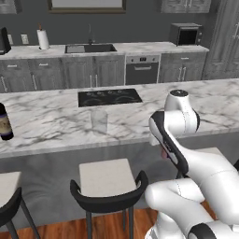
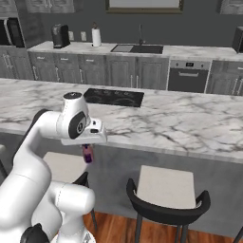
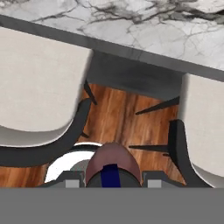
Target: There is a wine glass and glass cup on the dining counter. Place the wine bottle next to the wine glass and the juice bottle next to the glass cup.
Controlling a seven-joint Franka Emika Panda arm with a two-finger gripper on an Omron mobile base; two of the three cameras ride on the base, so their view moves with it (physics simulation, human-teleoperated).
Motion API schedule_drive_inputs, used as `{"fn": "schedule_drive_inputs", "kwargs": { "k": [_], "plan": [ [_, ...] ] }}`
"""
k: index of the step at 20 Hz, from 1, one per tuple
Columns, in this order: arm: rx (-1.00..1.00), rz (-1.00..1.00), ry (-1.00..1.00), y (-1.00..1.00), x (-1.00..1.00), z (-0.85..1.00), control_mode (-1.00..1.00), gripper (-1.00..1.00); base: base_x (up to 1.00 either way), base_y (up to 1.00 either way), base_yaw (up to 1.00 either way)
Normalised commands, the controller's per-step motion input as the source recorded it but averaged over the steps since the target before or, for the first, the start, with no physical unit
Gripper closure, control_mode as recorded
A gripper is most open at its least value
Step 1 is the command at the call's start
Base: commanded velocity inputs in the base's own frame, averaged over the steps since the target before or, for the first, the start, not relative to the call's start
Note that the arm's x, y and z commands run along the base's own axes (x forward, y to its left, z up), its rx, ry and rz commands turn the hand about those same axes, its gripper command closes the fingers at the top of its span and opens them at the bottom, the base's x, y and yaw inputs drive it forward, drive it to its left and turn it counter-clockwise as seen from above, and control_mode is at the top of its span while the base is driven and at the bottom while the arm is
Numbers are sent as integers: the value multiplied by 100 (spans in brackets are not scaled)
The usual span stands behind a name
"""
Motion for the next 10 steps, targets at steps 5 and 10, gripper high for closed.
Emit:
{"fn": "schedule_drive_inputs", "kwargs": {
  "k": [5, 10],
  "plan": [
    [-11, 23, -1, 10, 8, 26, -100, 100, 0, 0, 0],
    [2, 24, 3, 14, 14, 27, -100, 100, 0, 0, 0]
  ]
}}
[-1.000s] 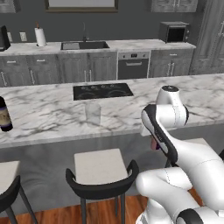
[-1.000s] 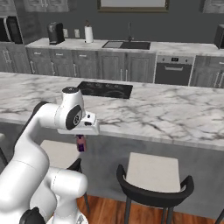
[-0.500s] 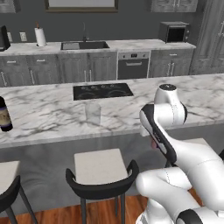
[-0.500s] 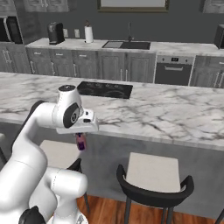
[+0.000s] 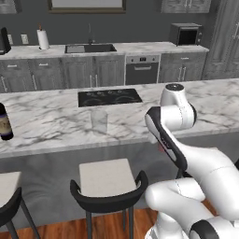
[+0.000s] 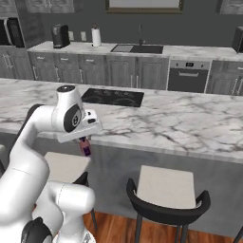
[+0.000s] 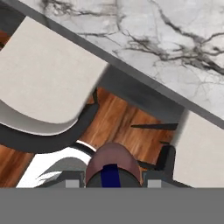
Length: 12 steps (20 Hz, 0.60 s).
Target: There is a wine glass and glass cup on the dining counter. Place the wine bottle next to the wine glass and the juice bottle next to the glass cup.
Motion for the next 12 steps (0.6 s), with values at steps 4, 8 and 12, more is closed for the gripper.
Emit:
{"fn": "schedule_drive_inputs", "kwargs": {
  "k": [4, 8, 12],
  "plan": [
    [14, 23, 5, 12, 1, 28, -100, 100, 0, 0, 0],
    [14, 22, 3, 17, 11, 20, -100, 100, 0, 0, 0],
    [1, 16, 0, 24, 23, 9, -100, 100, 0, 0, 0]
  ]
}}
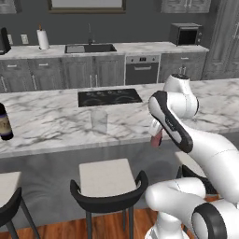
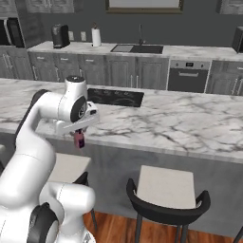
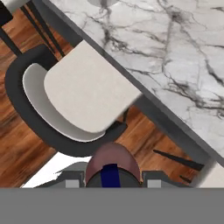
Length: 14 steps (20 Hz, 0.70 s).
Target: There is a wine glass and glass cup on the dining counter. Place the wine bottle next to the wine glass and the juice bottle next to the glass cup.
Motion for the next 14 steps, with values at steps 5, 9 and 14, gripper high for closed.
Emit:
{"fn": "schedule_drive_inputs", "kwargs": {
  "k": [5, 9, 14],
  "plan": [
    [0, 8, 0, 25, 37, 3, -100, 100, 0, 0, 0],
    [0, 9, 0, 22, 46, 5, -100, 100, 0, 0, 0],
    [2, 8, 0, 23, 51, 3, -100, 100, 0, 0, 0]
  ]
}}
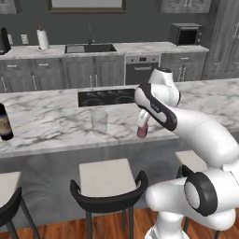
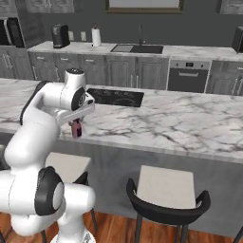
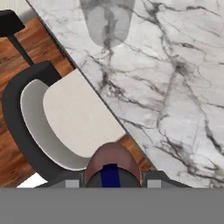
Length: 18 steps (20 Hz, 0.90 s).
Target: There is a wine glass and glass cup on the dining counter. Place the wine bottle next to the wine glass and the juice bottle next to the glass cup.
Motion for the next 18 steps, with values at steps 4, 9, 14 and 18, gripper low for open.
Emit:
{"fn": "schedule_drive_inputs", "kwargs": {
  "k": [4, 9, 14, 18],
  "plan": [
    [2, 7, 0, 24, 51, 0, -100, 100, 0, 0, 0],
    [3, 7, 0, 25, 55, 0, -100, 100, 0, 0, 0],
    [2, 8, 0, 29, 45, -11, -100, 100, 0, 0, 0],
    [0, 7, 0, 34, 41, -20, -100, 100, 0, 0, 0]
  ]
}}
